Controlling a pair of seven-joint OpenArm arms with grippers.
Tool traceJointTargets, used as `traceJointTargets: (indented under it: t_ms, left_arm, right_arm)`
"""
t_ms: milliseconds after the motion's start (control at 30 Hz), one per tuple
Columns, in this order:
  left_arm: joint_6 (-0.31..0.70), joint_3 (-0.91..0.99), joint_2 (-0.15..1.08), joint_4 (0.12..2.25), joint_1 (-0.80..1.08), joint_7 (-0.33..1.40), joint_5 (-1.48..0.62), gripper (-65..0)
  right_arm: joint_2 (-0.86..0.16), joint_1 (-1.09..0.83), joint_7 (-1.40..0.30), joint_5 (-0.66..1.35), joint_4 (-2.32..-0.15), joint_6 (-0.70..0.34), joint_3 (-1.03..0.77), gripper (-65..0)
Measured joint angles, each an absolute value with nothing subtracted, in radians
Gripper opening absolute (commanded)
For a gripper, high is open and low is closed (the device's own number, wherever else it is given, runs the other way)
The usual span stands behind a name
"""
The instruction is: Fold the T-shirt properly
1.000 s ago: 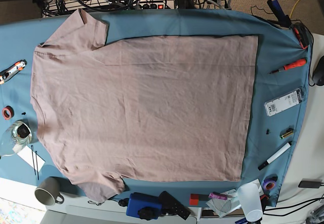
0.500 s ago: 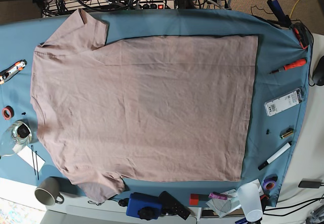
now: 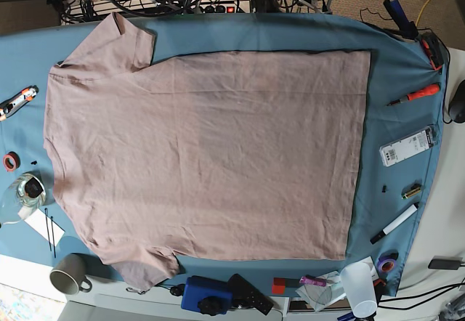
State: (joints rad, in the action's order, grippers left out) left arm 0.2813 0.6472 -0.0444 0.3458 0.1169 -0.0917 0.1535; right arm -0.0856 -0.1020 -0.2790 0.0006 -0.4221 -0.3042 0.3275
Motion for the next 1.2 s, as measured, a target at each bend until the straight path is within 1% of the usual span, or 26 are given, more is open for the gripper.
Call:
traceJointTargets:
  t_ms: [367, 400, 500, 767, 900, 1000, 1100, 1200]
  left_arm:
    - [0.282, 0.647, -0.044, 0.347, 0.117, -0.092, 0.154, -65.0]
    - [0.287, 0.647, -0.043, 0.347, 0.117, -0.092, 0.154, -65.0]
    - [0.381, 0.643, -0.03, 0.348, 0.128, -0.097, 0.157, -65.0]
    - [0.386, 0.644, 0.046, 0.421, 0.241, -0.099, 0.158, -65.0]
    - [0.388, 0.643, 0.064, 0.51, 0.336, -0.088, 0.158, -65.0]
    - [0.39, 0.643, 0.081, 0.625, 0.425, -0.084, 0.159, -65.0]
    - [0.389, 0.642, 0.092, 0.769, 0.516, -0.068, 0.158, -65.0]
    - [0.344, 0.641, 0.089, 0.926, 0.603, -0.034, 0.156, -65.0]
  right_arm:
    - [-0.086, -0.102, -0.3, 0.001, -0.422, -0.304, 0.327, -65.0]
    - [-0.086, -0.102, -0.3, 0.001, -0.422, -0.304, 0.327, -65.0]
    - [-0.094, -0.102, -0.313, 0.001, -0.423, -0.308, 0.327, -65.0]
    - [-0.15, -0.102, -0.345, 0.004, -0.426, -0.308, 0.327, -65.0]
    - [-0.188, -0.102, -0.366, 0.009, -0.427, -0.308, 0.328, -65.0]
    - [-0.233, -0.112, -0.391, 0.046, -0.445, -0.307, 0.328, -65.0]
    - [-0.275, -0.15, -0.417, 0.079, -0.52, -0.307, 0.328, -65.0]
    - [-0.314, -0.21, -0.417, 0.077, -0.627, -0.307, 0.329, -65.0]
